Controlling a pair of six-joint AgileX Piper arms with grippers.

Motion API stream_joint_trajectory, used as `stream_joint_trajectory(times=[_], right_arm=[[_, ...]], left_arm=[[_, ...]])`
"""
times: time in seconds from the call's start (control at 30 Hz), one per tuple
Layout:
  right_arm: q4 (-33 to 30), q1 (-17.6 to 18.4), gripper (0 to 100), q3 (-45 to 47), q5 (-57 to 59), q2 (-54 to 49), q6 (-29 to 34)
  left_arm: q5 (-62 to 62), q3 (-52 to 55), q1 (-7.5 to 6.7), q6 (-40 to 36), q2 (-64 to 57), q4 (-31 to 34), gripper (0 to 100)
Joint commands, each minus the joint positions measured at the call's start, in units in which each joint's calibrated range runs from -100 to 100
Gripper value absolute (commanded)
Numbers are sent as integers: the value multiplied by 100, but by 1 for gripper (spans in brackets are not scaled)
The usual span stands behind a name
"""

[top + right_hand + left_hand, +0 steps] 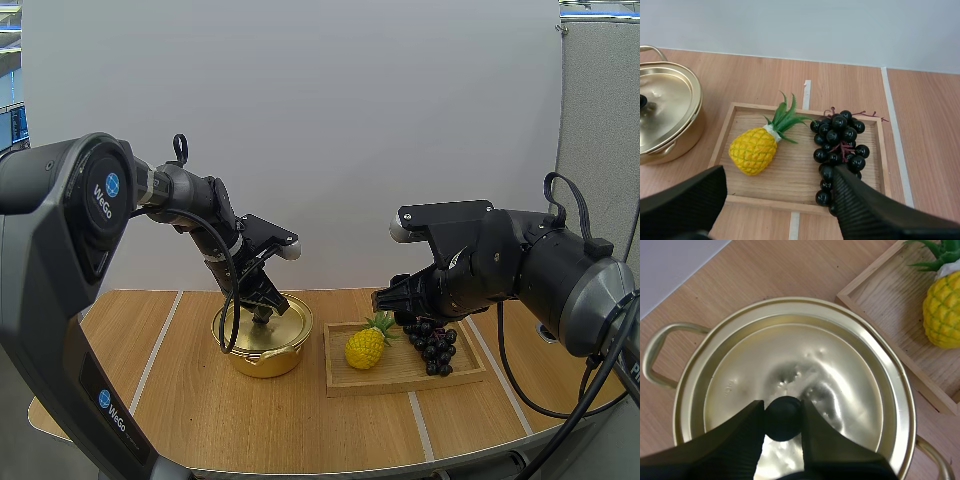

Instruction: Open the pot, put the pineapple inside, and close it

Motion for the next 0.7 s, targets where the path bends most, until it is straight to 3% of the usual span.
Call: stream_joint_trajectory(times=[0.0,0.37,0.67], right_arm=[[19,6,100,-46,-48,-9,-51],[19,6,100,-46,-48,-9,-51],[19,6,100,-46,-48,-9,-51]], left_arm=[[401,-54,-23,-39,11,-13,0],[851,-369,-23,-162,-727,-13,0],[1354,-1598,-23,-439,-2066,430,0]])
